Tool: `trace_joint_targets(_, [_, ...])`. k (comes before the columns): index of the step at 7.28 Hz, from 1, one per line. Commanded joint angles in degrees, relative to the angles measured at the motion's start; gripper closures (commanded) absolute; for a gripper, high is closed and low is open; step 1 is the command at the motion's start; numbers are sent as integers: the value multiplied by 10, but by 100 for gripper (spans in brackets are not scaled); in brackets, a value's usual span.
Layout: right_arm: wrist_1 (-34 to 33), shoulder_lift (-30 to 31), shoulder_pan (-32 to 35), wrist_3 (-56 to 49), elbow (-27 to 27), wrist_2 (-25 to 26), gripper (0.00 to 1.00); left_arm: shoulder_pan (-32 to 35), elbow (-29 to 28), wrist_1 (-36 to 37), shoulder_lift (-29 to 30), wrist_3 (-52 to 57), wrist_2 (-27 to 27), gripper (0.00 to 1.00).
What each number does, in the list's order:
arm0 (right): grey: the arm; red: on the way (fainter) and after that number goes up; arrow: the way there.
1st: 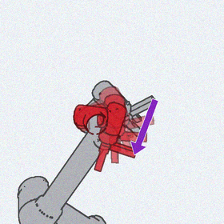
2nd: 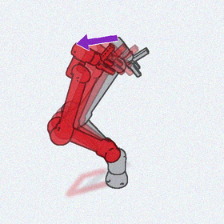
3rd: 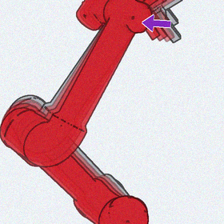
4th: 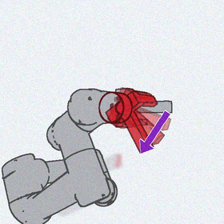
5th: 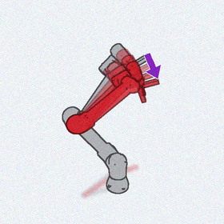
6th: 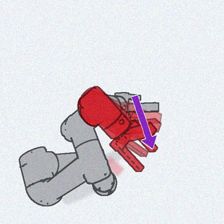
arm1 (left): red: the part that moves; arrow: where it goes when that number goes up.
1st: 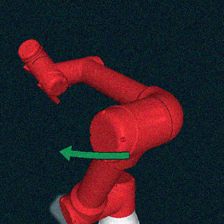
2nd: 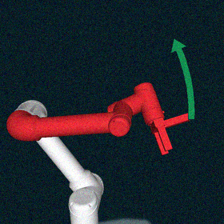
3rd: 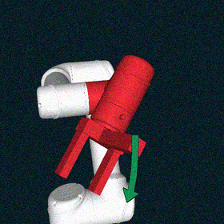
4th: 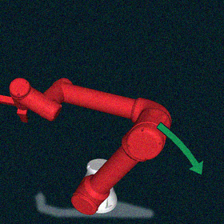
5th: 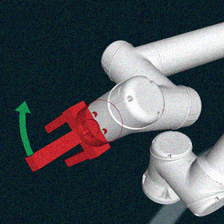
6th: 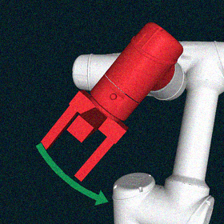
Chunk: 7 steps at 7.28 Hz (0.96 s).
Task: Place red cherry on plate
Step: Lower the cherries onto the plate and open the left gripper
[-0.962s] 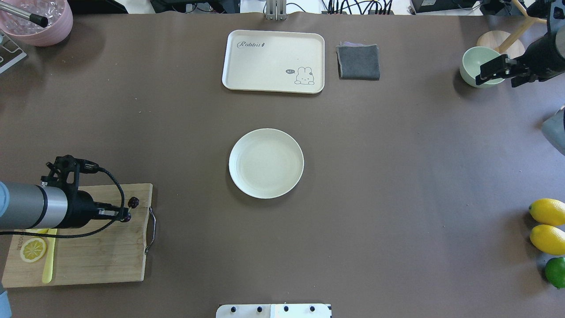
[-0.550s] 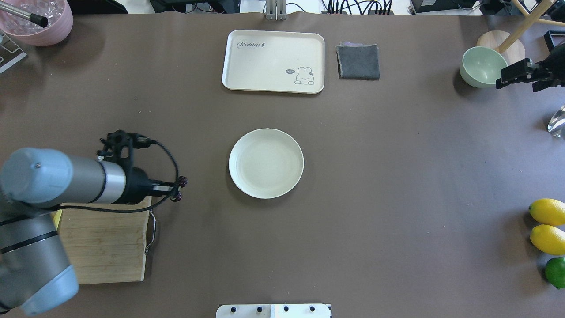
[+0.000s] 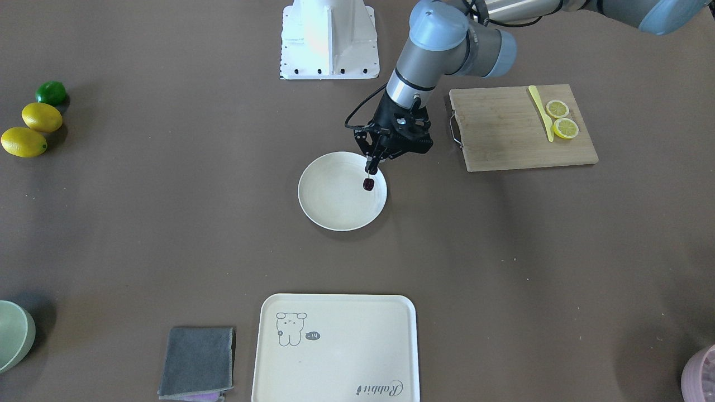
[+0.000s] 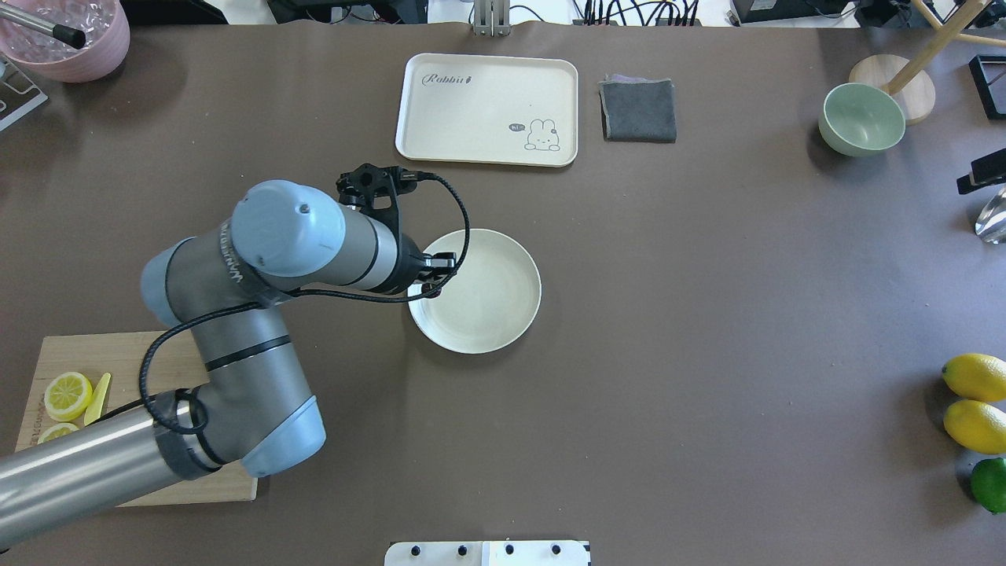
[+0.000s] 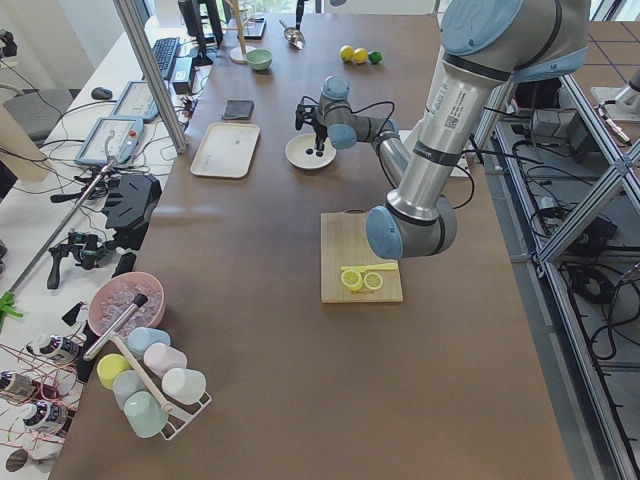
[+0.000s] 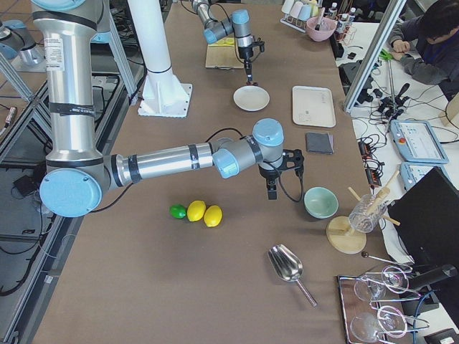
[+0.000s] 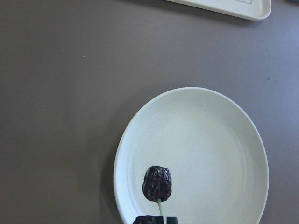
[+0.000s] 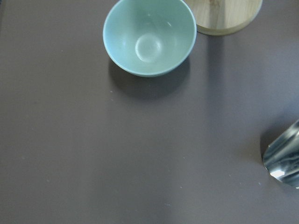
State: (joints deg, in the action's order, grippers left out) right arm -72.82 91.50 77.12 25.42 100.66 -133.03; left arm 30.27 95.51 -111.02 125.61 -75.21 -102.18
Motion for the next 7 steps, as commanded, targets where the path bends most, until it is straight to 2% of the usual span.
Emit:
trace_joint_targets(1, [3, 65, 41, -100, 2, -14, 0, -4, -86, -49, 47, -40, 12, 100])
trace_joint_targets(2, [3, 83, 46, -108, 0, -14, 0, -6, -90, -56, 49, -41, 12, 97])
trace_joint_targets(3, [2, 102, 47, -108, -4, -10, 0, -8, -92, -55, 48, -35, 15, 3])
trace_joint_targets(6, [7, 124, 59, -109, -13, -14, 0, 7, -56, -39, 43, -26, 22, 2])
trace_joint_targets(7, [6, 124, 65, -107, -14, -11, 0, 31, -14, 17, 27, 17, -5, 2])
